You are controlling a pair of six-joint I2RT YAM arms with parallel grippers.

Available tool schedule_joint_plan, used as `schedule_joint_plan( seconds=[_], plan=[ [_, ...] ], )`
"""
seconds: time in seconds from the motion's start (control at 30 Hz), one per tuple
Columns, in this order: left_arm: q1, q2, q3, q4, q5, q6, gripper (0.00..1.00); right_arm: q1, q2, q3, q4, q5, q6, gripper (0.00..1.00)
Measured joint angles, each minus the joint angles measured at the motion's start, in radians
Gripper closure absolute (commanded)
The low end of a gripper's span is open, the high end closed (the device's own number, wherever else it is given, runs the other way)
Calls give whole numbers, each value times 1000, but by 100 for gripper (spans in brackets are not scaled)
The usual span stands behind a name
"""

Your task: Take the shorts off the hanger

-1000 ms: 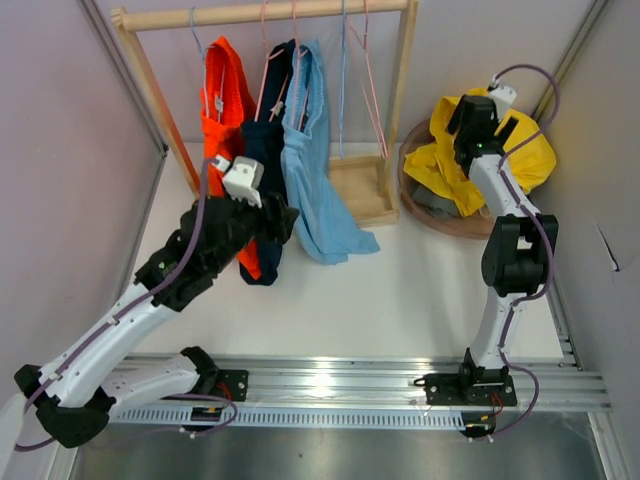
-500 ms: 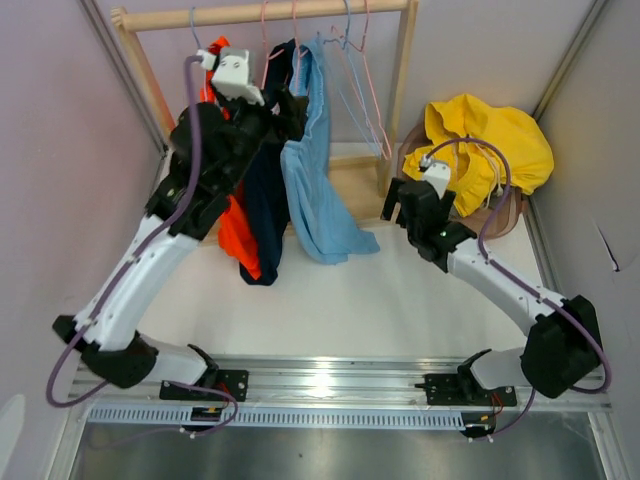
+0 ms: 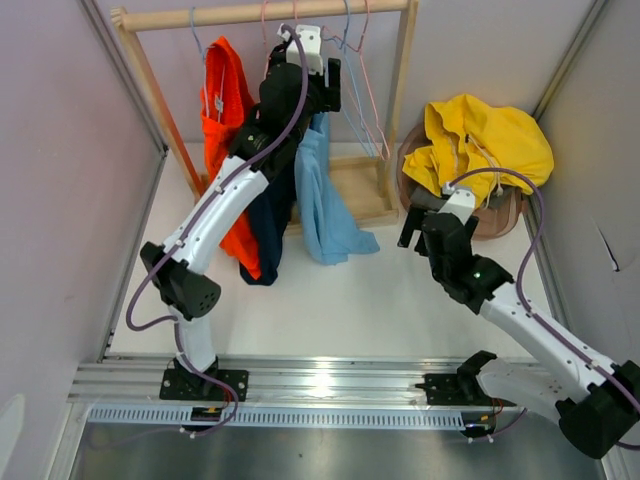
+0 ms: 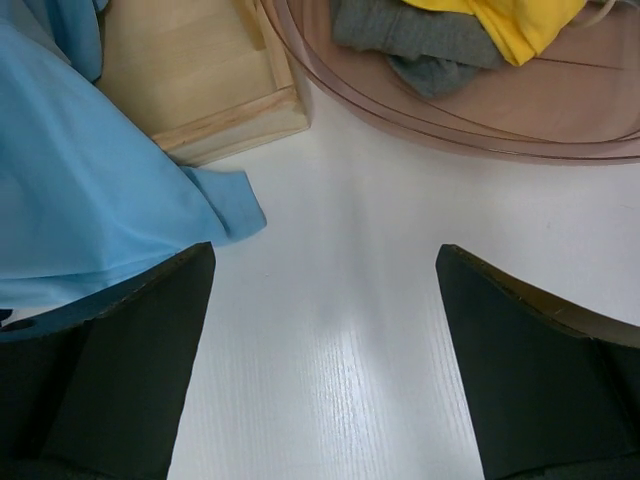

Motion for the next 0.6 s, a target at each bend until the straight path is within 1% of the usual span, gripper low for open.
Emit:
schedule_joint_plan(
  seconds=[0.07,0.13,0.23,0.5,0.6],
  plan=[
    [0,15,35,-9,-20,5,24,0,-44,-8,-16,9,-3,1],
    [0,14,46,-9,-43,6,30,0,-75,-16,-32,17,-6,0],
    [1,13,51,-5,-76,21,34,0,-93,-22,-54,24,-8,0],
    [4,9,22,-52,-136,30,35,0,-114,-28,-90,29,-10,0],
    [6,-3,-15,-65,-146,30,35,0,-122,-28,-95,29,-9,1]
  ],
)
